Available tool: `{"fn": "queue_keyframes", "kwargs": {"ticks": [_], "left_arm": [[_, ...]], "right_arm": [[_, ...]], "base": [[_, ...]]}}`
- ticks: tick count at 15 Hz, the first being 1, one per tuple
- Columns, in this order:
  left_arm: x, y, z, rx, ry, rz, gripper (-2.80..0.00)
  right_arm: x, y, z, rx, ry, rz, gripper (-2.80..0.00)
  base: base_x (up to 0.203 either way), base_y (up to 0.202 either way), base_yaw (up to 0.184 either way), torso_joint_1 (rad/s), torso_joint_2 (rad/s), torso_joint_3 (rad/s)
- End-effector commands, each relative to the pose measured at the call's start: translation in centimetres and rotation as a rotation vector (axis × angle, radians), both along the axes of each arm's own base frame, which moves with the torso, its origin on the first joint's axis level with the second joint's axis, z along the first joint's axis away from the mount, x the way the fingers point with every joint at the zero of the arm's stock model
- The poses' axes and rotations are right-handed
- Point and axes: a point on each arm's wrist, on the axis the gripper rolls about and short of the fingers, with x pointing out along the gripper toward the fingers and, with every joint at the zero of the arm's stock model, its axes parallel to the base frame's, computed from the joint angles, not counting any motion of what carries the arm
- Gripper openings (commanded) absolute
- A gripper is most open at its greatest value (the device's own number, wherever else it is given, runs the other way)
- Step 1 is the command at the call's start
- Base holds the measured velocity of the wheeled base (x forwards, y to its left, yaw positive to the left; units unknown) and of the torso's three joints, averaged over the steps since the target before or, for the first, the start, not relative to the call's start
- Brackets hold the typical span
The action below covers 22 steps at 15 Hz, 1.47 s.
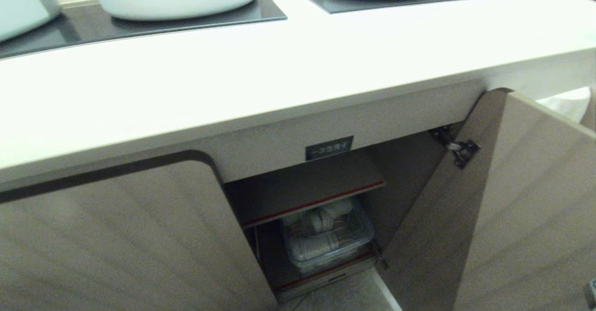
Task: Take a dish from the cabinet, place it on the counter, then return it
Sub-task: Place it on the table
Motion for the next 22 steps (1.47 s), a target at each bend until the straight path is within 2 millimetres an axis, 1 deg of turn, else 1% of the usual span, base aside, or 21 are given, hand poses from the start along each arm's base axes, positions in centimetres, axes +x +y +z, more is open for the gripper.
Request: {"fn": "queue_keyframes", "kwargs": {"ticks": [1, 4, 22], "left_arm": [[0.00, 0.00, 0.01, -0.001, -0.002, 0.001, -2.80], [0.00, 0.00, -0.01, -0.001, 0.000, 0.001, -2.80], [0.00, 0.00, -0.01, -0.001, 0.000, 0.001, -2.80]], "right_arm": [[0.05, 0.03, 0.10, 0.009, 0.000, 0.007, -2.80], [0.00, 0.00, -0.10, 0.006, 0.006, 0.005, -2.80], [-0.05, -0.01, -0.13, 0.002, -0.005, 0.018, -2.80]], "base": [[0.003, 0.009, -0.167, 0.152, -0.46, -0.284], [0.001, 0.009, -0.129, 0.064, -0.16, -0.102], [0.000, 0.000, 0.000, 0.001, 0.00, -0.003]]}}
